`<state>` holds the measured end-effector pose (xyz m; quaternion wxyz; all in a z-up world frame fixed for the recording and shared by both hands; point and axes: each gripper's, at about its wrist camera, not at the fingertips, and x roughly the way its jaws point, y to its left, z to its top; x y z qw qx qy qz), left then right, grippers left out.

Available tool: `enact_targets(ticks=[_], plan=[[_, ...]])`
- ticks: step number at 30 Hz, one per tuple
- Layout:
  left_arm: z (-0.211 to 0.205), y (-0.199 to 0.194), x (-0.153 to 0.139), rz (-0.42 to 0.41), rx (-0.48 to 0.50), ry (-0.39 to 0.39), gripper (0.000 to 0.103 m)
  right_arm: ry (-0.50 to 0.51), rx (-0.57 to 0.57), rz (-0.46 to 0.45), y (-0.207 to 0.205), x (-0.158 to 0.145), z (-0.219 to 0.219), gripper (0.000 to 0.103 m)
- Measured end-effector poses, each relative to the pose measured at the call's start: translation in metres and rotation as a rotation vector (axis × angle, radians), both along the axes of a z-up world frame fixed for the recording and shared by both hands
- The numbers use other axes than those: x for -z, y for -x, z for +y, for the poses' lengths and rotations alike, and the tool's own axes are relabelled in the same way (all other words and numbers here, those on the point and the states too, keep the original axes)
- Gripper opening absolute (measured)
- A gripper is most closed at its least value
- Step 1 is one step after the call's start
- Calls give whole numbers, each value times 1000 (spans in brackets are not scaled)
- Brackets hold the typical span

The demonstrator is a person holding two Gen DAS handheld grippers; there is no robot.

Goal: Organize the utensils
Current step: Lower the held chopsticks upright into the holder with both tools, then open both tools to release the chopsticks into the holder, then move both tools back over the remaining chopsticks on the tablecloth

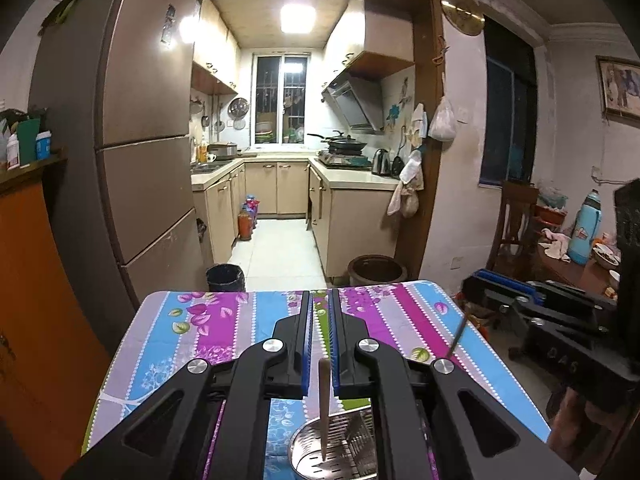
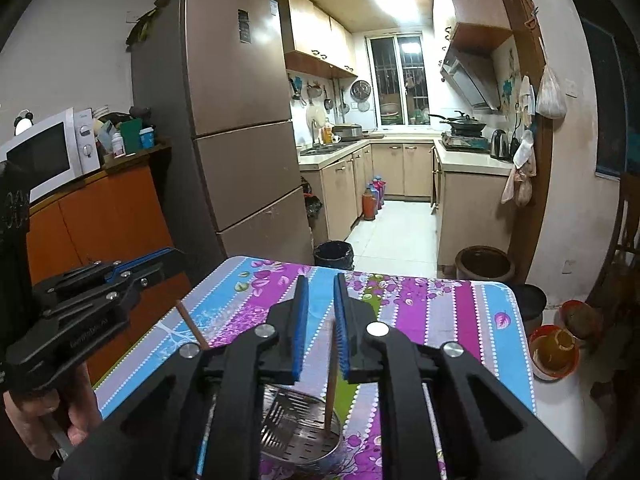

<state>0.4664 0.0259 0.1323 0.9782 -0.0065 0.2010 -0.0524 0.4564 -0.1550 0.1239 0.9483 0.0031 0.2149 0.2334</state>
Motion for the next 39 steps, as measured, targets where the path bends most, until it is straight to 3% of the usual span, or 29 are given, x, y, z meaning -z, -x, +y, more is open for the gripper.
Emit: enact_targets(ticks=[4, 11, 16, 21, 25, 29, 39], plan=[[8, -11, 7, 14, -26, -1, 23, 0, 6, -3, -4, 5, -3, 20], [25, -21, 16, 32, -64, 1, 29, -13, 19, -7, -6, 10, -13, 33], [29, -3, 10, 9, -68, -9, 32, -33, 20, -26, 11, 1, -22, 38], [36, 52, -3, -64, -58, -6, 43, -54, 5, -82, 55, -16, -37, 61], [37, 106, -6, -115, -40, -19, 52, -69, -18, -130, 104, -27, -52, 70], [37, 172, 4, -174, -17, -34, 65, -95, -52, -168, 157, -29, -67, 74], [35, 287, 82, -135, 29, -33, 67, -122, -106, -184, 259, 16, -83, 76]])
